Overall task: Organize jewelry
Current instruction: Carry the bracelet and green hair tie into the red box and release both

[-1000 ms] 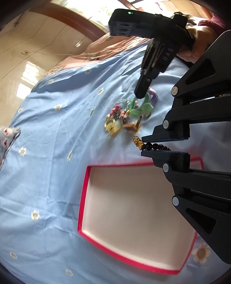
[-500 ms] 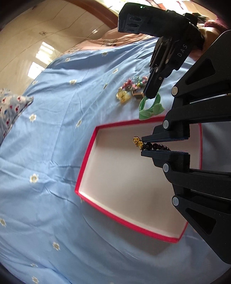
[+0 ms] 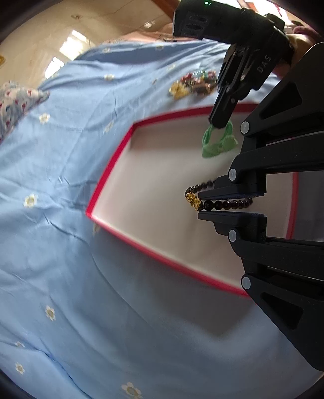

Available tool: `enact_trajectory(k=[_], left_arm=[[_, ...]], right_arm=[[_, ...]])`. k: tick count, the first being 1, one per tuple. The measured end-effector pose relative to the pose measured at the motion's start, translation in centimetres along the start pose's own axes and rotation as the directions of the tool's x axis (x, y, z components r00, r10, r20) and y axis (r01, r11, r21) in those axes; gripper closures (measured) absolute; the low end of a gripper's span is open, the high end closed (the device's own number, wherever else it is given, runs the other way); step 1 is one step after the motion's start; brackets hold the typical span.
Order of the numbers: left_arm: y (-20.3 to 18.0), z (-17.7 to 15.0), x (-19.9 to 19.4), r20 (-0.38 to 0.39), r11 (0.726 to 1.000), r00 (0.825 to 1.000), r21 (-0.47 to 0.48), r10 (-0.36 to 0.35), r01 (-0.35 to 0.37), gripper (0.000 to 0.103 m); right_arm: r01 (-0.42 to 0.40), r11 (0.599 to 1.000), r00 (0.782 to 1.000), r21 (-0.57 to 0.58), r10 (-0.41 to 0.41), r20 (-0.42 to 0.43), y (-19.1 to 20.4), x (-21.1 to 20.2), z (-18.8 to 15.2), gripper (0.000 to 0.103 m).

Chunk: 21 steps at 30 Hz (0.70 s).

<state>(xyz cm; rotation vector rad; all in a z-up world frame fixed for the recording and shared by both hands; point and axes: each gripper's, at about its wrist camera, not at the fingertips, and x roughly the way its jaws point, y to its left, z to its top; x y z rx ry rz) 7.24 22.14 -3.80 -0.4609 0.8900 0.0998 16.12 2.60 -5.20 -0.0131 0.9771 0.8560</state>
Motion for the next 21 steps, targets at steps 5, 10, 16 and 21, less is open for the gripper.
enact_trajectory(k=[5,10,16,21], left_arm=[[1.4,-0.4,1.4,-0.041,0.999,0.998,-0.013,0.047,-0.048,0.096],[1.2,-0.7,1.7,-0.049,0.998,0.996,0.006,0.068,-0.068,0.096],[0.8,-0.6,1.7,-0.054,0.996,0.995,0.025,0.087,-0.086,0.088],[0.3,-0.6,0.9,-0.039,0.995,0.994,0.036,0.100,-0.098,0.078]], right_arm=[[0.029,0.999,0.999,-0.033,-0.031,-0.043,0.3,1.7,0.2,0.097],[0.053,0.996,0.996,-0.066,-0.057,-0.071,0.7,2.6,0.2,0.097],[0.049,0.997,0.996,-0.063,-0.054,-0.075,0.8,2.7,0.3,0.092],[0.044,0.998,0.997,-0.044,-0.046,-0.058,0.7,2.2,0.4,0.079]])
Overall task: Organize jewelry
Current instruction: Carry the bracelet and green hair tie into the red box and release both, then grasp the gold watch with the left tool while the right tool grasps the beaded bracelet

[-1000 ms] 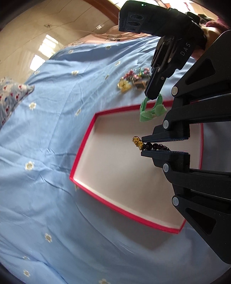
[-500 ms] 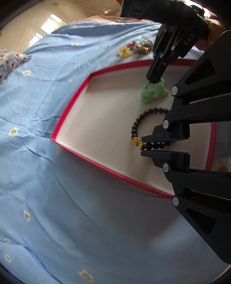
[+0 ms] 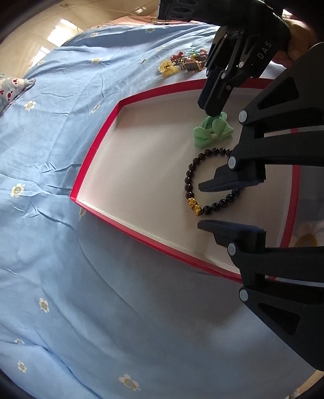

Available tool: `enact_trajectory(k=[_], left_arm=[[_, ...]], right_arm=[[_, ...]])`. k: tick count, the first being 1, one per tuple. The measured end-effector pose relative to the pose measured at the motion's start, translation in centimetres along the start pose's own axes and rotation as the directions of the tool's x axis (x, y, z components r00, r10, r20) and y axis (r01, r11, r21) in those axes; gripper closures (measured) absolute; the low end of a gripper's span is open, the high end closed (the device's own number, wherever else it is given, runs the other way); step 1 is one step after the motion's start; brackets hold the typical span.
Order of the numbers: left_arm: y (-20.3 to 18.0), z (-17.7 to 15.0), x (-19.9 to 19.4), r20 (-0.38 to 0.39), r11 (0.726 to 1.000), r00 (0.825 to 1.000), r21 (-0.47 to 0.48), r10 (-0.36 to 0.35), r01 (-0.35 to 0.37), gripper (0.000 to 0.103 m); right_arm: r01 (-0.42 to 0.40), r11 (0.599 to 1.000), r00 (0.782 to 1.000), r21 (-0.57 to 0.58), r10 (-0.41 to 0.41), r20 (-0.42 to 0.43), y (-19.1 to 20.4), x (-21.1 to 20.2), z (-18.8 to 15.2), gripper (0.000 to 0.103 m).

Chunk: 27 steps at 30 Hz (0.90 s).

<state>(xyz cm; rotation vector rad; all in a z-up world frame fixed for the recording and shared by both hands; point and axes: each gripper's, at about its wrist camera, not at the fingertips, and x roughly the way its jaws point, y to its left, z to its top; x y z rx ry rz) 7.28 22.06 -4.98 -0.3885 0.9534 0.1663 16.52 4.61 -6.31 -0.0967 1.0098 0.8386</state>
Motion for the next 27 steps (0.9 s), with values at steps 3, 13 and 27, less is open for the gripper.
enact_trajectory(k=[3,13,27], left_arm=[[-0.4,0.0,-0.6,0.012,1.000,1.000,0.008,0.004,-0.004,0.075],[-3.2,-0.2,-2.3,0.031,0.999,0.999,0.050,-0.018,0.016,0.069],[-9.1,-1.4,-2.9,0.016,0.987,0.997,0.141,-0.080,0.077,0.062]], right_arm=[[-0.007,1.000,1.000,0.010,0.007,0.017,0.0,-0.8,-0.1,0.078],[-0.002,0.997,0.995,0.072,-0.005,0.103,-2.0,-5.7,-1.4,0.069],[0.072,0.974,0.982,0.213,-0.107,0.158,-8.1,-11.4,-5.5,0.068]])
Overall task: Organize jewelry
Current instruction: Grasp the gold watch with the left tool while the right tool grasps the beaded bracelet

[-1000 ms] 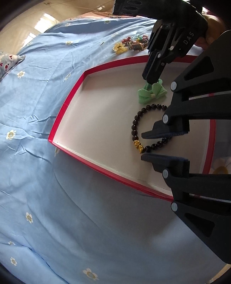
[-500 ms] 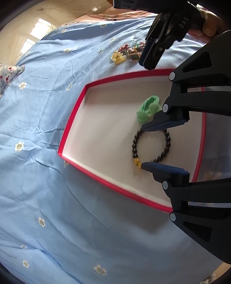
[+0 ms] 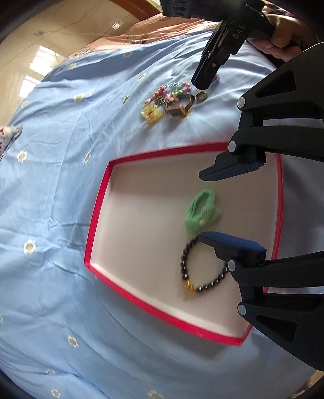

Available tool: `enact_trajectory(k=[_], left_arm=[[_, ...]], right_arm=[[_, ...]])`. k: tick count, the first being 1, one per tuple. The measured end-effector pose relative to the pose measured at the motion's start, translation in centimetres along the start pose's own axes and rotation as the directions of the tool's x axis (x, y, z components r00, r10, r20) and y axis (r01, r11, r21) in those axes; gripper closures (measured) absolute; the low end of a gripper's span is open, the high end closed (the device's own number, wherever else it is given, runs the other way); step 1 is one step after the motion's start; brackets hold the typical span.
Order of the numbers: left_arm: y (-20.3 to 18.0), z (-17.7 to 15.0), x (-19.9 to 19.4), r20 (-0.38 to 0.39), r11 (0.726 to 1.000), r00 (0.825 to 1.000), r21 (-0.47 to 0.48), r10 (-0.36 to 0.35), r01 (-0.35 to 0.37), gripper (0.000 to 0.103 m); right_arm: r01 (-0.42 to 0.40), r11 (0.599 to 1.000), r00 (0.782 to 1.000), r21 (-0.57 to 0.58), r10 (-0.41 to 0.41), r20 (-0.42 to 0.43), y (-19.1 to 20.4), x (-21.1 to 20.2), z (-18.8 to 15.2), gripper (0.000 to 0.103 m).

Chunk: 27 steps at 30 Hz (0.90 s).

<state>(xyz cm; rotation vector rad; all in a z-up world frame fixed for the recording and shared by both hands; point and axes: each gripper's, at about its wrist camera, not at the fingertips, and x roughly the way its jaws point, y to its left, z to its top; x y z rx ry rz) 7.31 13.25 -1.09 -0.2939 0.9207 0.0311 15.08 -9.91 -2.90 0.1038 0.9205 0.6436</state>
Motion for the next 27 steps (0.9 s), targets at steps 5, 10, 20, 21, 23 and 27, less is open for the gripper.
enact_trajectory(k=[5,10,20,21,23,27], left_arm=[[-1.9,-0.4,0.4,-0.014,0.999,1.000,0.022,-0.023,0.023,0.061],[-4.0,-0.6,0.9,-0.031,0.997,0.999,0.058,-0.044,0.046,0.061],[-7.6,-0.2,2.0,-0.061,0.989,0.995,0.119,-0.080,0.087,0.057],[-7.9,-0.1,2.2,-0.064,0.988,0.995,0.125,-0.083,0.090,0.057],[-8.4,0.1,2.5,-0.070,0.986,0.994,0.135,-0.088,0.097,0.057],[-9.6,0.4,3.3,-0.083,0.982,0.992,0.156,-0.096,0.108,0.057]], right_arm=[[0.025,0.999,0.999,0.030,-0.025,0.021,-1.8,-1.5,-0.6,0.068],[0.052,0.997,0.998,0.064,-0.054,0.038,-3.7,-2.7,-1.3,0.068],[0.087,0.988,0.993,0.126,-0.096,0.068,-7.1,-4.4,-1.5,0.067],[0.089,0.987,0.993,0.130,-0.099,0.070,-7.3,-4.5,-1.4,0.067],[0.094,0.986,0.992,0.136,-0.105,0.071,-7.7,-4.4,-1.3,0.067],[0.103,0.984,0.991,0.148,-0.114,0.069,-8.6,-4.3,-1.1,0.067]])
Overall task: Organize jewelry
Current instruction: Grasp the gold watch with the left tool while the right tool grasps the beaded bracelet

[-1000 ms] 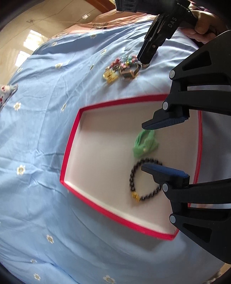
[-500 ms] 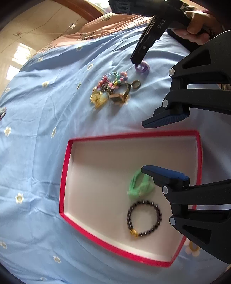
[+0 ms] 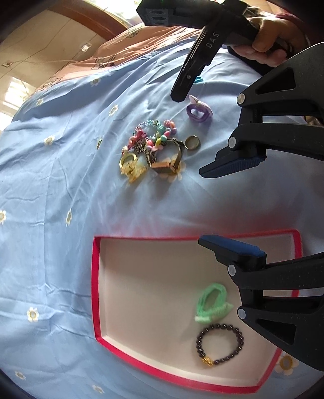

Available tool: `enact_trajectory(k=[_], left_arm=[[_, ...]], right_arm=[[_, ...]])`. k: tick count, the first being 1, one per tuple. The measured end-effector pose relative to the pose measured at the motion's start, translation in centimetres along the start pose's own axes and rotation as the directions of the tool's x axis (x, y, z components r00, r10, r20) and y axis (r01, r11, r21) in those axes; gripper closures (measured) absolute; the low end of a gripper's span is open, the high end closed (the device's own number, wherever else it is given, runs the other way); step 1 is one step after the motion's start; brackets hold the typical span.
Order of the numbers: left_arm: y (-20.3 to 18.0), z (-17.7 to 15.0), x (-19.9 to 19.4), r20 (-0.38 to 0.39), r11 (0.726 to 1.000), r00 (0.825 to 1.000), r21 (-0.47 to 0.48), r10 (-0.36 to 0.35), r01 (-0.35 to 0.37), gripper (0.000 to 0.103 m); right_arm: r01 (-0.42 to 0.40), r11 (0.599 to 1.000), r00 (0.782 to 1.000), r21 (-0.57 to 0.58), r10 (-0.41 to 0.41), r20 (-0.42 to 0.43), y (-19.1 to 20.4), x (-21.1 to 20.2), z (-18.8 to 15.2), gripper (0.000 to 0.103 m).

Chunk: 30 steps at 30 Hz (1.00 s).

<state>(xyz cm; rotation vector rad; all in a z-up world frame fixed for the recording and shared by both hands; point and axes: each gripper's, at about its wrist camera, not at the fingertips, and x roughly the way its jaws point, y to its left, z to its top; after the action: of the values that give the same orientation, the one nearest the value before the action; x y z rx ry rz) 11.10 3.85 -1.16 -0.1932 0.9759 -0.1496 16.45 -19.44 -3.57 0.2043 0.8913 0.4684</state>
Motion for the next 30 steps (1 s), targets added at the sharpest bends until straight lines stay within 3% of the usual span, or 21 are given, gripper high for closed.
enact_trajectory(k=[14,21,23,25,27,30], left_arm=[[-3.0,2.8,4.4,-0.045,0.996,0.997,0.056,-0.065,0.067,0.057],[-4.1,4.1,7.9,-0.084,0.995,0.995,0.073,-0.062,0.068,0.057],[-4.0,4.4,8.7,-0.093,0.995,0.994,0.075,-0.054,0.061,0.062],[-3.9,4.6,9.4,-0.102,0.995,0.993,0.079,-0.052,0.061,0.081],[-3.8,4.6,9.9,-0.109,0.995,0.992,0.074,-0.064,0.073,0.091],[-3.7,4.5,9.7,-0.103,0.994,0.993,0.081,-0.065,0.074,0.093]], right_arm=[[0.037,0.999,0.998,-0.001,-0.037,-0.049,-1.6,3.4,1.6,0.070],[0.034,0.999,0.996,0.014,-0.033,-0.080,-2.5,5.0,1.9,0.070],[0.037,0.999,0.995,0.017,-0.035,-0.091,-2.8,5.5,1.9,0.072],[0.038,0.999,0.994,0.018,-0.036,-0.100,-2.9,6.0,1.9,0.076],[0.040,0.999,0.994,0.014,-0.039,-0.101,-3.1,6.4,1.8,0.079],[0.049,0.999,0.994,0.001,-0.049,-0.102,-3.0,6.6,1.9,0.090]])
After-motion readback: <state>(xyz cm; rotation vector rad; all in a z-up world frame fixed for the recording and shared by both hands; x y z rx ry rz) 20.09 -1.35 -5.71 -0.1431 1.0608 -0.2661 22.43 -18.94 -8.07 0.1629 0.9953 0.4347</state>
